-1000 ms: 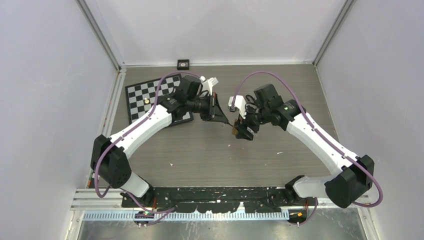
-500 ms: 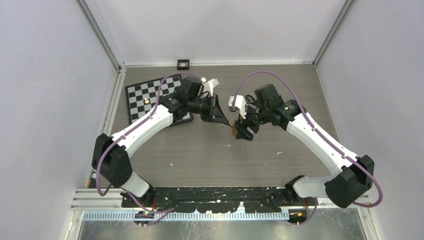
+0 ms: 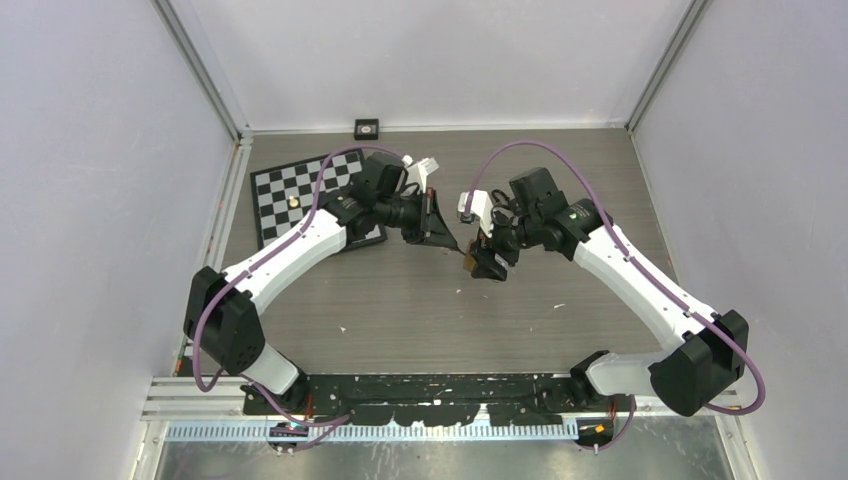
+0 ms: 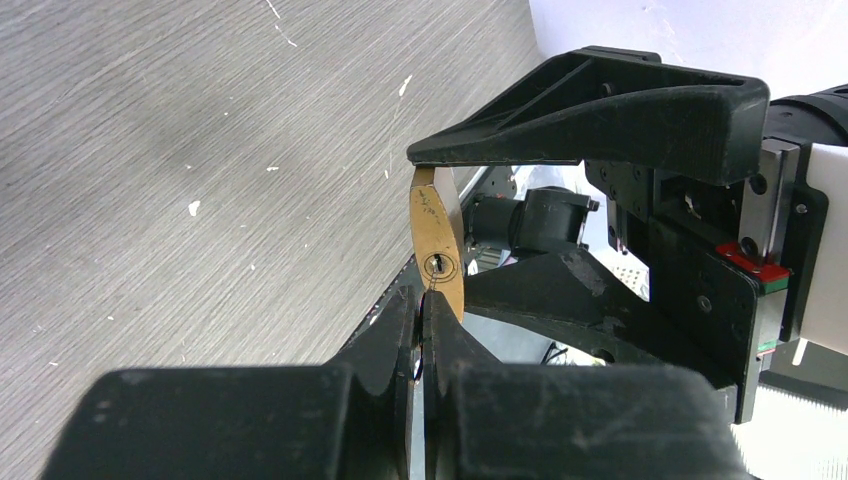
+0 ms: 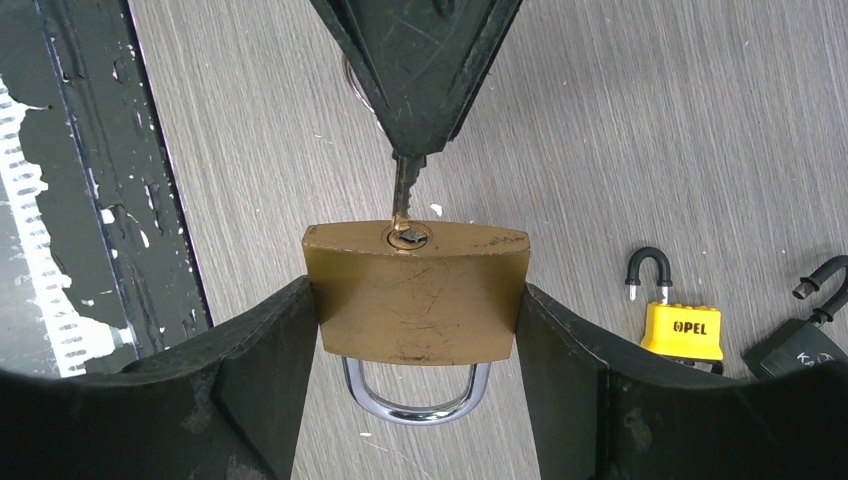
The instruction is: Unlock with the key
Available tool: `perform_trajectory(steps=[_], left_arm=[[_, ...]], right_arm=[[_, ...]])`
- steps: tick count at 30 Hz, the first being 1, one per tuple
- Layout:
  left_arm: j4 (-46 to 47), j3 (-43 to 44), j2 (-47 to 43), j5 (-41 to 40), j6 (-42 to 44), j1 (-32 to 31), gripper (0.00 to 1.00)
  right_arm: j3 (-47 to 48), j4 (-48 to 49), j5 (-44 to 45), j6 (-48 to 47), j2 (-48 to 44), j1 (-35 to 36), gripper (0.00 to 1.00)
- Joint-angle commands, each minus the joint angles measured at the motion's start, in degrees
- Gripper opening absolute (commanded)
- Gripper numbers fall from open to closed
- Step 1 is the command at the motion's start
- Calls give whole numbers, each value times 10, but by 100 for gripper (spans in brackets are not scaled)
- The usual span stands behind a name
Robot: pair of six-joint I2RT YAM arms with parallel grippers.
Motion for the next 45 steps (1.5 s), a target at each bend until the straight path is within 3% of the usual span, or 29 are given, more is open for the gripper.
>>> perform_trajectory(steps=[1, 45], left_arm=[[19, 7, -14, 8, 2, -3, 0], [38, -20, -30, 14, 0, -3, 0]], right_arm=[[33, 30, -34, -6, -18, -1, 1], [46, 14, -56, -12, 0, -6, 1]])
